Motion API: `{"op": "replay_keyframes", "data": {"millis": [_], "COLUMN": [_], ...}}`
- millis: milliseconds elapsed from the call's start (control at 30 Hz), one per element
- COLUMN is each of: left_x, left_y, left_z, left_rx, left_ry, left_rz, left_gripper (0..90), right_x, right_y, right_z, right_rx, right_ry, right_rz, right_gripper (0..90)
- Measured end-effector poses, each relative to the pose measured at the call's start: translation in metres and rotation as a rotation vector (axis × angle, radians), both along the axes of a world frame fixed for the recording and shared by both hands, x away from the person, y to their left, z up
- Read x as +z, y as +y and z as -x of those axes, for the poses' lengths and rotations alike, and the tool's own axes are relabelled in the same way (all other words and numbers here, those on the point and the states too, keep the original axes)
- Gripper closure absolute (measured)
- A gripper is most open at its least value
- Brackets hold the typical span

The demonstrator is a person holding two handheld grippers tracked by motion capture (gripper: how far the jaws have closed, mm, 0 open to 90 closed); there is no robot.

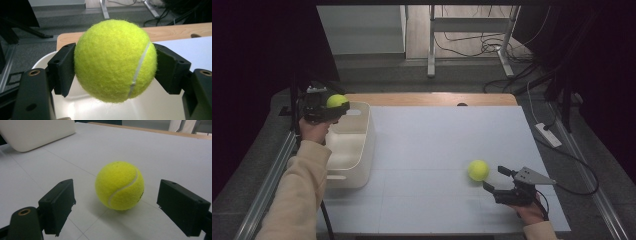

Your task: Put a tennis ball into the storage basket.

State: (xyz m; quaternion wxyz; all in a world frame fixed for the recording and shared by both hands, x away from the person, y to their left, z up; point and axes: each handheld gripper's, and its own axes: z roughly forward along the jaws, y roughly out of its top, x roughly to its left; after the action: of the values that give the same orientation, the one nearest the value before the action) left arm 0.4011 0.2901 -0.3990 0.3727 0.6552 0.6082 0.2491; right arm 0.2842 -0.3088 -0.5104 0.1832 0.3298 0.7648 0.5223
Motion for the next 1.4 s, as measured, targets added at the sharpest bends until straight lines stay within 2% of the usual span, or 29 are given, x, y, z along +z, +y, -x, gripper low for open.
{"op": "replay_keyframes", "data": {"millis": [167, 267, 333, 433, 667, 1033, 1167, 1233, 1267, 1400], "left_x": [-0.001, -0.004, -0.005, -0.007, -0.012, -0.010, -0.008, -0.007, -0.004, 0.002], "left_y": [0.000, -0.002, -0.002, -0.002, -0.003, -0.003, -0.003, -0.003, -0.002, -0.005], "left_z": [-0.003, -0.004, -0.005, -0.005, -0.006, -0.005, -0.004, -0.003, -0.001, 0.004], "left_rx": [-0.008, -0.012, -0.014, -0.025, -0.032, -0.038, -0.022, -0.001, -0.008, -0.025], "left_ry": [0.029, 0.060, 0.064, 0.091, 0.124, 0.112, 0.095, 0.068, 0.052, 0.030], "left_rz": [-0.007, -0.031, -0.038, -0.045, -0.053, -0.049, -0.042, -0.017, 0.004, 0.024], "left_gripper": [26.4, 26.3, 26.3, 26.3, 26.2, 26.2, 25.8, 21.4, 18.4, 13.0], "right_x": [0.000, 0.000, 0.000, 0.000, 0.000, 0.000, 0.000, 0.000, 0.000, 0.000], "right_y": [0.000, 0.000, 0.000, 0.000, 0.000, 0.000, 0.000, 0.000, 0.000, 0.000], "right_z": [0.000, 0.000, 0.000, 0.000, 0.000, 0.000, 0.000, 0.000, 0.000, 0.000], "right_rx": [0.000, -0.002, -0.001, 0.001, 0.000, 0.000, -0.002, 0.001, 0.001, 0.000], "right_ry": [0.001, 0.000, 0.000, 0.001, 0.001, -0.001, 0.000, 0.001, 0.001, -0.001], "right_rz": [0.000, -0.002, -0.002, 0.000, 0.001, 0.000, -0.003, 0.000, 0.000, -0.004], "right_gripper": [14.5, 14.4, 14.5, 14.5, 14.5, 14.5, 14.4, 14.5, 14.4, 14.4]}}
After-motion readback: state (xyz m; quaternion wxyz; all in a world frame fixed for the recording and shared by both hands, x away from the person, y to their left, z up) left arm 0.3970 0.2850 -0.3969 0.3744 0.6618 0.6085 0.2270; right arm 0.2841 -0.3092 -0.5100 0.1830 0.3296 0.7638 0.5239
